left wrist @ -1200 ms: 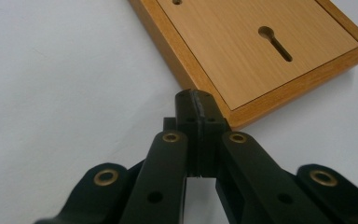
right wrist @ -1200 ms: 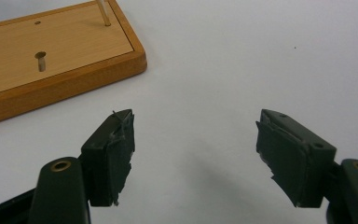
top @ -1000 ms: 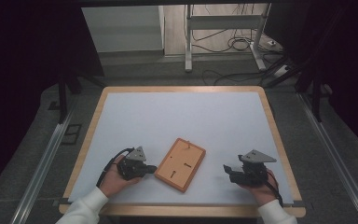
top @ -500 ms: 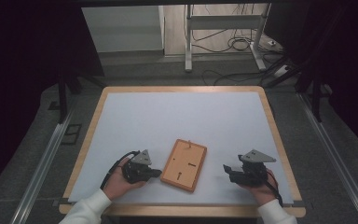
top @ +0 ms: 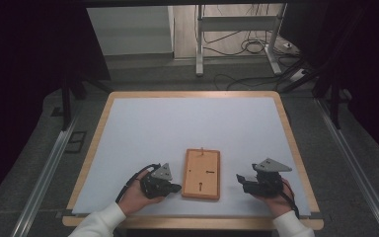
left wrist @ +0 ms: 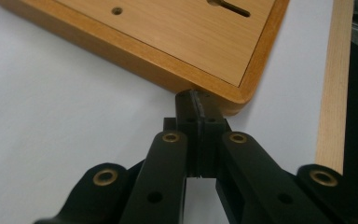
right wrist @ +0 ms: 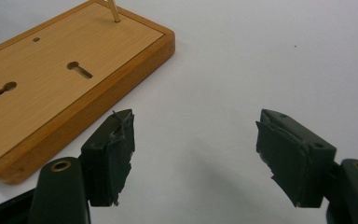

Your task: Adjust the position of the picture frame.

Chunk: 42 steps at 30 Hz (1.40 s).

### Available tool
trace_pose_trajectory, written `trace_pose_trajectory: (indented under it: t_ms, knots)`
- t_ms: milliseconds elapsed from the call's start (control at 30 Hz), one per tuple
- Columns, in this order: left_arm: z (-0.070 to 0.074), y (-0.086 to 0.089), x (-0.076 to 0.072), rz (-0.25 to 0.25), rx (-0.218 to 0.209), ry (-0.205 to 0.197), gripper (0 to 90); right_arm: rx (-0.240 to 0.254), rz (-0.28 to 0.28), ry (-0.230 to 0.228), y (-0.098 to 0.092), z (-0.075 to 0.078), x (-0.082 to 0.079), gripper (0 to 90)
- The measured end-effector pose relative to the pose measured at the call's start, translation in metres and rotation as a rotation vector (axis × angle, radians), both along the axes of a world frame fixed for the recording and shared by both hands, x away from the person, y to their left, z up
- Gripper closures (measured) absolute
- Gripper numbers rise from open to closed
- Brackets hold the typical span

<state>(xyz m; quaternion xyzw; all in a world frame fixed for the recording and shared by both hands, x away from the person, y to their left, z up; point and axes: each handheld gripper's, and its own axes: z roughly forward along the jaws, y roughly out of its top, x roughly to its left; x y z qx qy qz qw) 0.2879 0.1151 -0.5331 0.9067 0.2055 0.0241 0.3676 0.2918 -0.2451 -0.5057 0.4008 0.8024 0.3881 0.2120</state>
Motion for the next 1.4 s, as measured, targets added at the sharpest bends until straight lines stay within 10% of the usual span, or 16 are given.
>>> trace_pose_trajectory:
  t_ms: [533,967,1400]
  knots:
    - [0.003,-0.005,0.002,0.009,-0.018,-0.024,89.3,-0.005,0.002,-0.001,0.001,0.0,0.0,28.0]
    - [0.002,0.02,0.012,0.172,-0.042,-0.106,40.5,-0.013,0.007,0.002,0.001,-0.001,-0.001,28.0]
    - [0.001,0.027,0.014,0.199,-0.054,-0.104,35.4,-0.012,0.022,-0.001,0.003,-0.001,-0.001,28.0]
